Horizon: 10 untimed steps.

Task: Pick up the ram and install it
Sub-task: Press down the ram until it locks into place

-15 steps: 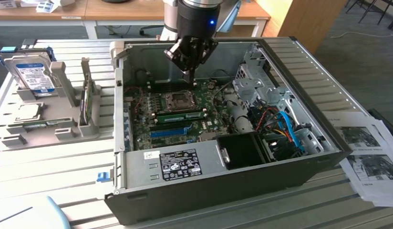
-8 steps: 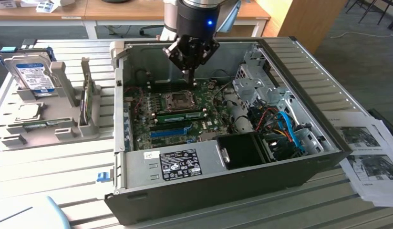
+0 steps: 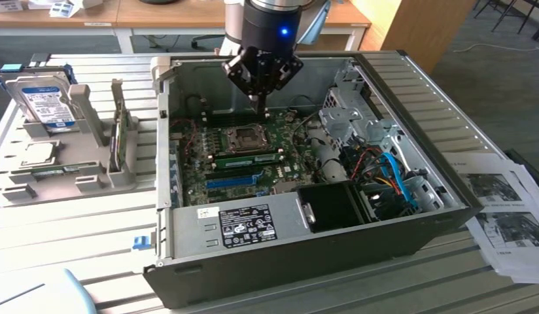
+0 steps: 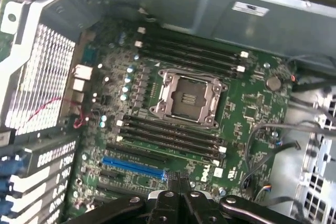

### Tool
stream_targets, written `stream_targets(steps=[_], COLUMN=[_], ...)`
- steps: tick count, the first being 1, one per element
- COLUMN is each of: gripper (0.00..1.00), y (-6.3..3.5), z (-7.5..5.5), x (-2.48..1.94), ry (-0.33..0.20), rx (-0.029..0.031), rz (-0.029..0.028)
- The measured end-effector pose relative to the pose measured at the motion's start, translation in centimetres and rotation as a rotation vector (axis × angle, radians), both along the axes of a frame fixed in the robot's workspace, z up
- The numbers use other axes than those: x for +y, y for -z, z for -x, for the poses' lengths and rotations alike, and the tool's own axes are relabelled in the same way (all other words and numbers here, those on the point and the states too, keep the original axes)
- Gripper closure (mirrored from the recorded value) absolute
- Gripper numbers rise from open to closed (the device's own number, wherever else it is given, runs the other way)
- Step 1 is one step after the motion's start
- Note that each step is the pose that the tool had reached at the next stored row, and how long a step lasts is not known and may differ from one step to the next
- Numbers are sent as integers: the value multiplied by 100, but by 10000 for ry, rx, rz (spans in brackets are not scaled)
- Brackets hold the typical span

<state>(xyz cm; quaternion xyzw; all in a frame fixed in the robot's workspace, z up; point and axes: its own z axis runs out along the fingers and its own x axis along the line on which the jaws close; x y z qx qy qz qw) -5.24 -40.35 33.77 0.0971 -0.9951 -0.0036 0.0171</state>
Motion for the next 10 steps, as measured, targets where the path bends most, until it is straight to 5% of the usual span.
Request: stream_targets(steps=[10], gripper=[91], y=[0], z=[0], x=[0], ry=[1351], rx=[-1], rz=[-1])
